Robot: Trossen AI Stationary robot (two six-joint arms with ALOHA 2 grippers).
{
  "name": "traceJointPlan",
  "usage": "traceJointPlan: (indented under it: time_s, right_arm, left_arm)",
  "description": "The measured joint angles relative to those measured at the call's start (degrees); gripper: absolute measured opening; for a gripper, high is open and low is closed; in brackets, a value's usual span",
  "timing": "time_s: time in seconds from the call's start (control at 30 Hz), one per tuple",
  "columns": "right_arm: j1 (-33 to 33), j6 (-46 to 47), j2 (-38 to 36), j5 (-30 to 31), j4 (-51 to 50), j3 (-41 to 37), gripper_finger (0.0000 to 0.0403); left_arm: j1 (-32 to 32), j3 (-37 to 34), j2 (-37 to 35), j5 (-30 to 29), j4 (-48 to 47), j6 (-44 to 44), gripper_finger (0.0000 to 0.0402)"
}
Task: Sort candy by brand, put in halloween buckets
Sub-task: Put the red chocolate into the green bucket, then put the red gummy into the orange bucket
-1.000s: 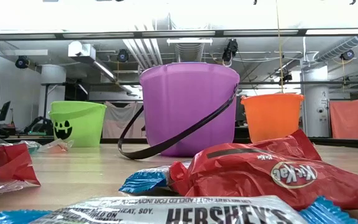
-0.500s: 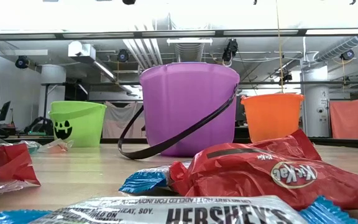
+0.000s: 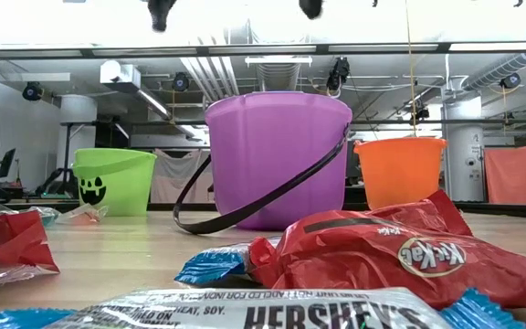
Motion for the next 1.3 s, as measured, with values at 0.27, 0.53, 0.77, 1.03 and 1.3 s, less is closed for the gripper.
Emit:
traceJointPlan:
  time_s: [0.27, 0.53, 0.77, 1.03, 1.3]
  right_arm:
    - [-1.2, 7.3, -1.3, 8.2, -26.1, 0.0, 0.0191]
    - [0.7, 8.9, 0.5, 9.0, -30.2, -1.4, 0.0192]
    - [3.0, 18.2, 0.9, 6.6, -45.6, -2.2, 0.0192]
    - [13.5, 28.9, -1.0, 6.0, -46.1, -15.8, 0.0192]
    - [22.5, 42.5, -1.0, 10.1, -14.6, -36.5, 0.0192]
  left_arm:
    - [14.6, 0.1, -7.4, -10.6, -42.9, -20.0, 0.0014]
    - [31.2, 0.1, -3.5, -5.8, -57.8, -19.1, 0.0019]
    - [38.7, 0.0, 3.8, -0.6, -57.9, -5.4, 0.0022]
    - [39.9, 0.0, 9.8, 0.9, -57.6, 0.6, 0.0063]
    - [40.0, 0.0, 12.6, 0.8, -57.0, 2.2, 0.0108]
